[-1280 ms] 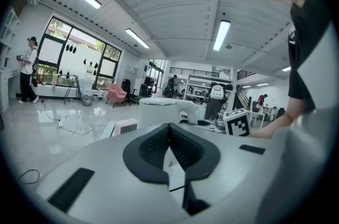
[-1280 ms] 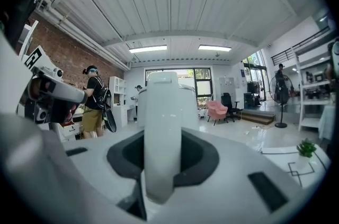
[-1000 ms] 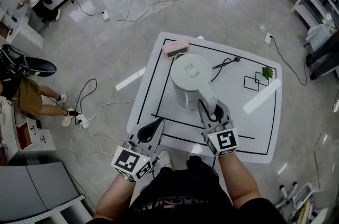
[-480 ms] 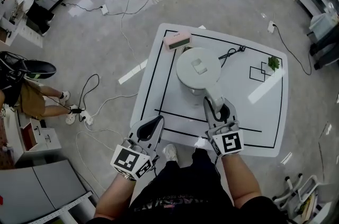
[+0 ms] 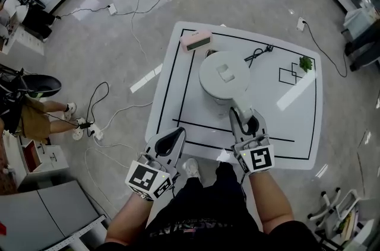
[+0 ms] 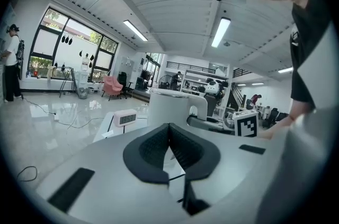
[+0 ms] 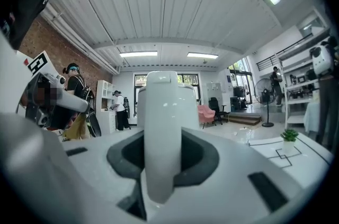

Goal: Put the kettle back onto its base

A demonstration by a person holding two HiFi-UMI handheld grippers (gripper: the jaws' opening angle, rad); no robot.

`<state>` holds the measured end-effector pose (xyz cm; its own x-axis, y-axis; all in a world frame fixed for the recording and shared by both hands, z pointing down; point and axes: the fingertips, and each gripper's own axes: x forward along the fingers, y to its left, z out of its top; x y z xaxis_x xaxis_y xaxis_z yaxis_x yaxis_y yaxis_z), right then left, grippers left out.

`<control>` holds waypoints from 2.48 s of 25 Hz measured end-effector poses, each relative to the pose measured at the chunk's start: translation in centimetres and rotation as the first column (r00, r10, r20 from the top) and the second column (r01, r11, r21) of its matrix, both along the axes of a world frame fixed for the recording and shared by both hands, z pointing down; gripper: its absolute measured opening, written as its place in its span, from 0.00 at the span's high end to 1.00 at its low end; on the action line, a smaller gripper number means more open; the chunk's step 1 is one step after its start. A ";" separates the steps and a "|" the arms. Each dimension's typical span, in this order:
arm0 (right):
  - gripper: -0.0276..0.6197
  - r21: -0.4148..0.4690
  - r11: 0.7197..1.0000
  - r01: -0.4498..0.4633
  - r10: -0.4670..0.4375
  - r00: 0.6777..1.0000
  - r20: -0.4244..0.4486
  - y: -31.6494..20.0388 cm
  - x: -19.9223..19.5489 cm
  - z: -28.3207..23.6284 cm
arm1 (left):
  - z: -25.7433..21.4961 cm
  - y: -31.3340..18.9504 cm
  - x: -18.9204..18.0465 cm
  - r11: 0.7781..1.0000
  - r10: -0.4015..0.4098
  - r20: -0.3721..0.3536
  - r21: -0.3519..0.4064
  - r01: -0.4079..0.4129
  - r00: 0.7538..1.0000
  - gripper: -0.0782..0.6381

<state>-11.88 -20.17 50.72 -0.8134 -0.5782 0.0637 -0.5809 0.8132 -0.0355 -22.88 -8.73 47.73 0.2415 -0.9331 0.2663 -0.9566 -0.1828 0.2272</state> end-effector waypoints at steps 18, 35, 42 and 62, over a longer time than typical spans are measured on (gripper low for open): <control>0.74 -0.073 0.996 -0.060 0.052 0.993 -0.106 1.8 1.5 1.8 | -1.8 1.7 1.8 0.992 0.110 0.002 0.064 -0.110 0.994 0.88; 0.74 0.024 0.976 -0.214 0.216 0.972 -0.094 8.5 7.1 -4.4 | -2.8 3.8 6.2 0.939 0.324 -0.008 0.128 -0.321 0.946 0.88; 0.95 0.081 0.976 -0.203 0.212 0.968 -0.132 12.0 9.9 -7.2 | -4.1 4.1 10.6 0.905 0.404 -0.016 0.155 -0.397 0.915 0.88; 0.95 -0.001 0.996 0.094 -0.093 0.988 -0.120 15.6 17.4 -7.3 | -3.8 8.4 20.7 0.983 0.138 0.016 0.119 -0.138 0.990 0.88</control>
